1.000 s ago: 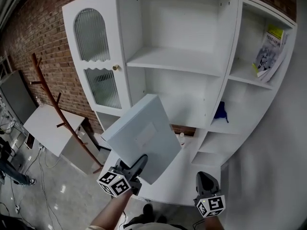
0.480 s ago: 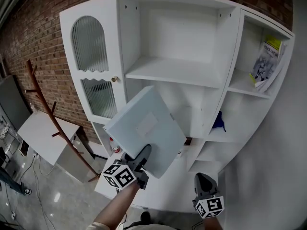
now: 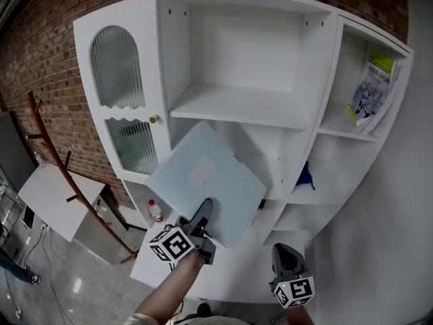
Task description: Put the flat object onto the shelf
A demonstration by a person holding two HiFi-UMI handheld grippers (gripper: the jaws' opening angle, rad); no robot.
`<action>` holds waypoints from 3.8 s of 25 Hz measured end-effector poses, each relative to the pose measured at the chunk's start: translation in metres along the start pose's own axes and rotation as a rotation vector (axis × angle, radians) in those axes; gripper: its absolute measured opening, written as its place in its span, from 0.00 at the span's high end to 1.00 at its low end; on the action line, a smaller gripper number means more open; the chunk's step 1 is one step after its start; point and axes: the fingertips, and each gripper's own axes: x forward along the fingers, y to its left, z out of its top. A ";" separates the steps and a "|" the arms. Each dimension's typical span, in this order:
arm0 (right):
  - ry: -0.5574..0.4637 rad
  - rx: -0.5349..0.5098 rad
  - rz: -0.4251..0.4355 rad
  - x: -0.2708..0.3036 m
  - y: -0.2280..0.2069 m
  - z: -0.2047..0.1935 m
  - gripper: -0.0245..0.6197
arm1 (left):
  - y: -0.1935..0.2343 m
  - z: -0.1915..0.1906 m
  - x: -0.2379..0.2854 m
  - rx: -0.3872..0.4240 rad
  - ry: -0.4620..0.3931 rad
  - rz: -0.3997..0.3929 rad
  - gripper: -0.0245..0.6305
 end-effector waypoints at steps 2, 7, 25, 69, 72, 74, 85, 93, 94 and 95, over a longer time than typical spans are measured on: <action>0.000 -0.006 0.005 0.005 0.000 0.001 0.91 | 0.004 0.001 0.008 -0.027 -0.002 0.009 0.54; -0.006 -0.006 0.033 0.019 0.006 0.008 0.91 | 0.016 0.000 0.023 -0.092 -0.006 0.035 0.54; 0.056 0.038 0.189 0.072 0.027 0.006 0.80 | 0.020 -0.010 0.082 -0.121 0.043 0.038 0.53; 0.023 0.114 -0.124 0.133 -0.047 0.004 0.85 | 0.030 -0.079 0.110 -0.194 0.552 -0.200 0.38; 0.001 0.097 -0.133 0.137 -0.051 0.011 0.86 | 0.031 -0.084 0.107 -0.217 0.590 -0.223 0.38; -0.023 0.087 -0.137 0.139 -0.053 0.019 0.86 | 0.032 -0.087 0.105 -0.220 0.614 -0.242 0.38; -0.068 0.055 -0.169 0.156 -0.064 0.041 0.86 | 0.028 -0.090 0.097 -0.242 0.653 -0.304 0.38; -0.019 0.041 -0.183 0.168 -0.069 0.026 0.86 | 0.036 -0.088 0.073 -0.142 0.658 -0.310 0.38; -0.013 0.040 -0.187 0.169 -0.070 0.023 0.86 | 0.038 -0.086 0.071 -0.131 0.654 -0.310 0.38; -0.007 0.038 -0.189 0.171 -0.071 0.021 0.86 | 0.040 -0.084 0.069 -0.123 0.648 -0.308 0.38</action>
